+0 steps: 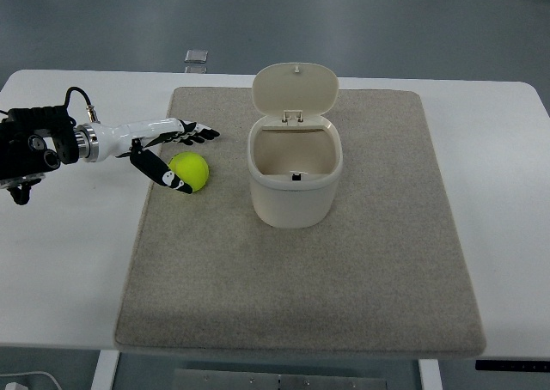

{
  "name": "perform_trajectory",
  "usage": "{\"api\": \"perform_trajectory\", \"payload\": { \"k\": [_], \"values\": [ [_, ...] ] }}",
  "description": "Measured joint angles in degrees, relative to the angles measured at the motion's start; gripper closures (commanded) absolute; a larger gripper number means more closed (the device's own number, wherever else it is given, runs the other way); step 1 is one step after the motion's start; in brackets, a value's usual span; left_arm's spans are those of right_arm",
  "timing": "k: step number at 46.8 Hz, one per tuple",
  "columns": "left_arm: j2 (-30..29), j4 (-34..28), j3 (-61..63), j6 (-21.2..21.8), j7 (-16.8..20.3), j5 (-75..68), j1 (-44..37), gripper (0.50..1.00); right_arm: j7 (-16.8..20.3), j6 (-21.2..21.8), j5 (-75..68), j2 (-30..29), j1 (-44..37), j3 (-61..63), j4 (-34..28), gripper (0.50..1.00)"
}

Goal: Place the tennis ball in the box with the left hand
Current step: 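Close the left hand fingers around the tennis ball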

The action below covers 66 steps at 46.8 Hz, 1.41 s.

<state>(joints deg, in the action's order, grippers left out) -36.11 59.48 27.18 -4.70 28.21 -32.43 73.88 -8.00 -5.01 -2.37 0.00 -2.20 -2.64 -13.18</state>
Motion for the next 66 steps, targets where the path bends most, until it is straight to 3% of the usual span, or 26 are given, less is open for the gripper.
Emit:
{"api": "perform_trajectory", "payload": {
  "k": [14,18,20,32,43,51,55,66],
  "values": [
    [0.3,0.0,0.2,0.0,0.0,-0.1,-0.8,0.529,0.0,0.0,0.0,0.0,0.0,0.0,0.0,0.562],
    [0.3,0.0,0.2,0.0,0.0,-0.1,-0.8,0.551,0.0,0.0,0.0,0.0,0.0,0.0,0.0,0.562],
    [0.4,0.0,0.2,0.0,0.0,-0.1,-0.8,0.593,0.0,0.0,0.0,0.0,0.0,0.0,0.0,0.562],
    [0.2,0.5,0.2,0.0,0.0,-1.8,-0.5,0.714,0.0,0.0,0.0,0.0,0.0,0.0,0.0,0.562],
    [-1.0,0.6,0.2,0.0,0.1,-3.6,-0.4,0.759,0.0,0.0,0.0,0.0,0.0,0.0,0.0,0.562],
    [-1.2,0.6,0.3,-0.1,0.1,-3.7,-0.4,0.938,0.0,0.0,0.0,0.0,0.0,0.0,0.0,0.562],
    [-1.2,0.6,0.3,-0.1,0.0,-3.9,-0.4,1.0,0.0,0.0,0.0,0.0,0.0,0.0,0.0,0.562],
    [-1.2,0.6,0.3,-0.5,0.0,-4.1,-0.4,1.0,0.0,0.0,0.0,0.0,0.0,0.0,0.0,0.562]
  ]
}}
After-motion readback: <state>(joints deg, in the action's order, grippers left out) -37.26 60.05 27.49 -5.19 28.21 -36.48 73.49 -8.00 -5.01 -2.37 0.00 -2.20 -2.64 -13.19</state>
